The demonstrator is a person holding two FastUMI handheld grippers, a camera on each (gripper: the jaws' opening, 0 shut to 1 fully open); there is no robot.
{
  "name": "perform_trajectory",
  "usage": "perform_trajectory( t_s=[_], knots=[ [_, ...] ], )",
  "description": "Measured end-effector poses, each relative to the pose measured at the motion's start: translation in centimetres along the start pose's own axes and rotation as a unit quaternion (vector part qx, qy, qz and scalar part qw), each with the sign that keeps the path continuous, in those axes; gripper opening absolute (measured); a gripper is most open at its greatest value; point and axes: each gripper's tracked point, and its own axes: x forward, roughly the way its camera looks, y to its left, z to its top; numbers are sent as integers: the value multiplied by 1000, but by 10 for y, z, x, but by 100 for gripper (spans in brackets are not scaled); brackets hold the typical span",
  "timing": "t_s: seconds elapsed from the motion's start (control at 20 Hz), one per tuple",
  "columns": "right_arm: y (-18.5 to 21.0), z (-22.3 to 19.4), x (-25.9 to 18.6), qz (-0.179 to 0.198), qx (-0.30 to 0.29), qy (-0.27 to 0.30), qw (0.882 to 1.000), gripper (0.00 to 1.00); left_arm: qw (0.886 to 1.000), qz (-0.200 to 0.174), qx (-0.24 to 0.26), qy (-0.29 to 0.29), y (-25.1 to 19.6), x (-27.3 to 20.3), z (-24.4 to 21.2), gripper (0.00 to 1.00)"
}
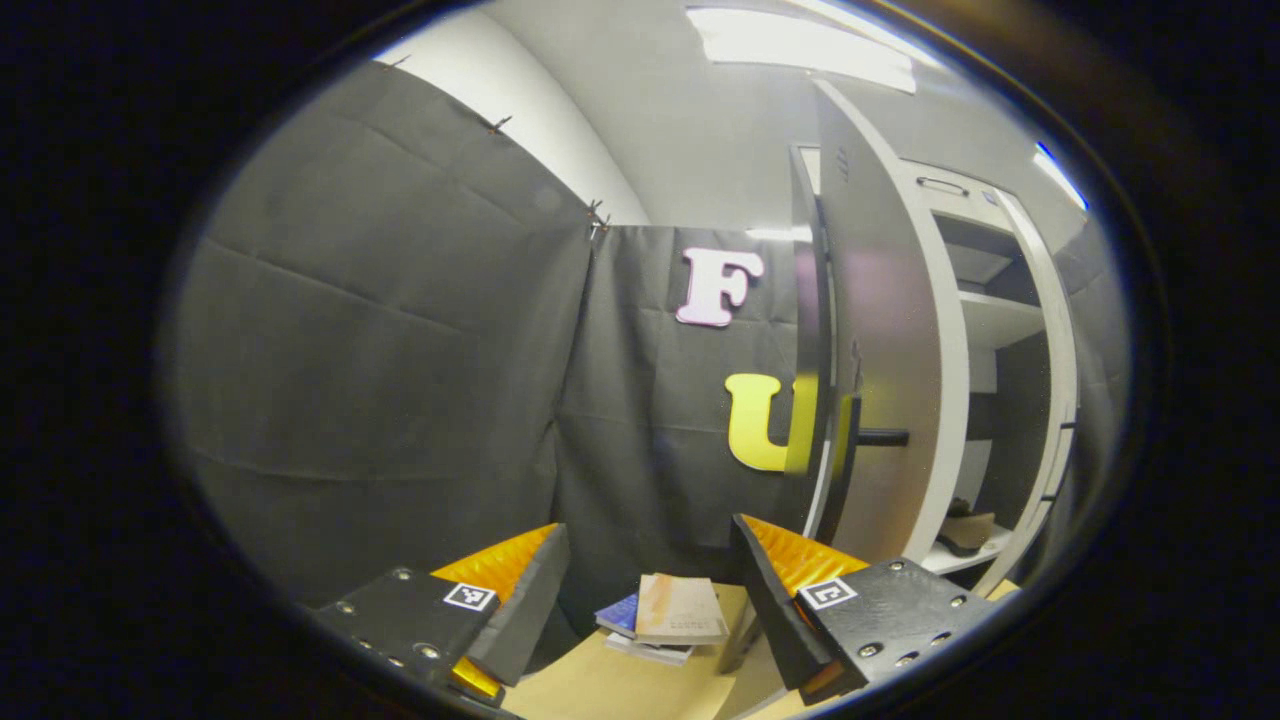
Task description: Grab one shoe with the right hand and put it into the shoe cabinet, grab the other shoe with the left hand and put it into the shoe cabinet; then close the right door with the right hand and the left door with the left hand.
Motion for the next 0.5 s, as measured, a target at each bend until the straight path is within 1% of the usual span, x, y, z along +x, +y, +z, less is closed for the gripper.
perform_trajectory(
  t_s=[0.05, 0.15, 0.3, 0.5],
  knots=[
    [-2, -2, -1, 1, 5, 3, 1000, 98, 1000, -10, 1, 3, -11, -1, -1, 99],
    [-2, -6, -4, 5, 12, 7, 1000, 98, 1000, 2, 27, -5, -11, -3, 4, 99],
    [-1, -12, -4, 10, 7, 10, 1000, 98, 999, 2, 49, -6, -16, -7, 7, 99],
    [7, -17, -5, 23, 17, 15, 999, 98, 999, -5, 38, -8, -19, -10, 8, 99]
  ],
)
